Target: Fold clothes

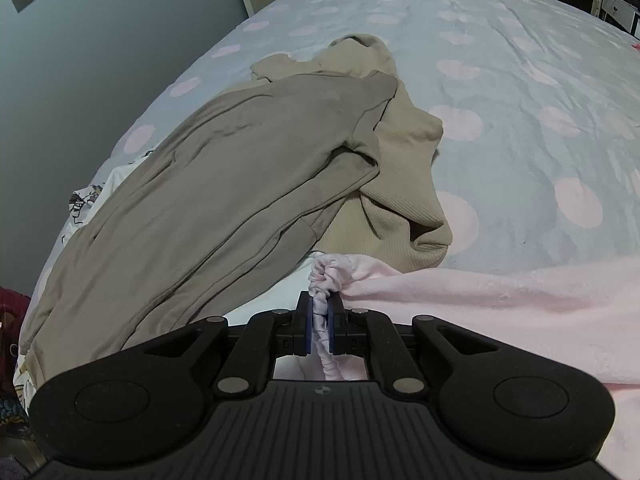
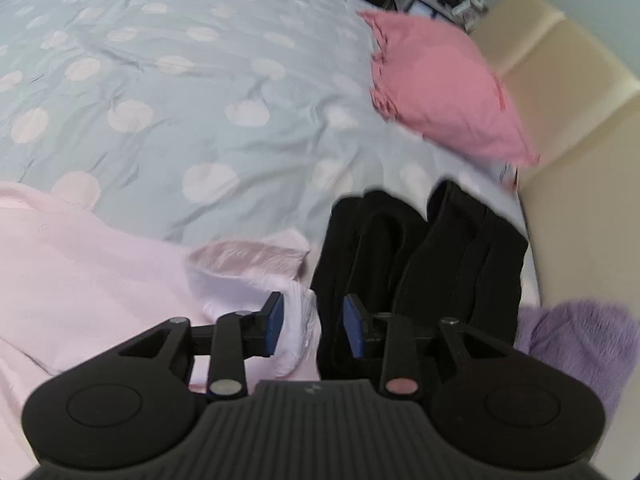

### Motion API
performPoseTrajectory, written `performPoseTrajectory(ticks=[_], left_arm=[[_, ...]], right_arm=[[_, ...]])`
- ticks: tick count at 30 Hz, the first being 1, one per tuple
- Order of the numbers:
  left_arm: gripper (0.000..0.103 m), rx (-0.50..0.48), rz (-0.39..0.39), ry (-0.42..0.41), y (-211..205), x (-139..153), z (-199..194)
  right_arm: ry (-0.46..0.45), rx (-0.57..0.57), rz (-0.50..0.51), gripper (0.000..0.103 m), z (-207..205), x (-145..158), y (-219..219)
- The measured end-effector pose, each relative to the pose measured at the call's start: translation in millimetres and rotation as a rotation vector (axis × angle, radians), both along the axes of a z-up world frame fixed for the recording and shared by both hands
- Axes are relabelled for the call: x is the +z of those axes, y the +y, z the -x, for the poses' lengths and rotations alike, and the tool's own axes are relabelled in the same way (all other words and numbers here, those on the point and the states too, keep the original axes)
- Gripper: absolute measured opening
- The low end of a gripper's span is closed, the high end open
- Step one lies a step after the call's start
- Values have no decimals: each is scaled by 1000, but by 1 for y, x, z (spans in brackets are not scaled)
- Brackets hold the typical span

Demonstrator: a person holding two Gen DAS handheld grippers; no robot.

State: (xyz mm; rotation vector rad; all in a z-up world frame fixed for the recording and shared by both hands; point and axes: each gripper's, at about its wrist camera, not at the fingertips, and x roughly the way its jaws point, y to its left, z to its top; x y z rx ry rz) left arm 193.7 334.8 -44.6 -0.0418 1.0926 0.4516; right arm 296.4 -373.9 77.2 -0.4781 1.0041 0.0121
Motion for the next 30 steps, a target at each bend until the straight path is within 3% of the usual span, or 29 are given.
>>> performPoseTrajectory(ticks=[5, 15, 17, 18, 19, 24, 30], left_arm=[[5, -14, -7, 27, 0, -8, -3], [5, -39, -11, 60, 0, -17, -5], [5, -39, -6, 61, 1, -17, -5], [5, -39, -4, 62, 1, -17, -5], [5, -39, -3, 63, 1, -17, -5], [5, -34, 7, 50, 2, -13, -4], [5, -3, 41, -76, 8, 13, 7]], right_arm=[[127, 165, 6, 38, -9, -24, 31], [267, 112, 10, 37, -49, -111, 61], [272, 70, 11, 34, -55, -122, 53], [273, 48, 1, 22, -57, -126, 49], [270, 25, -18, 4, -58, -127, 44], [145, -62, -102, 1, -61, -89, 27], [-178, -297, -230, 1, -58, 33, -28]])
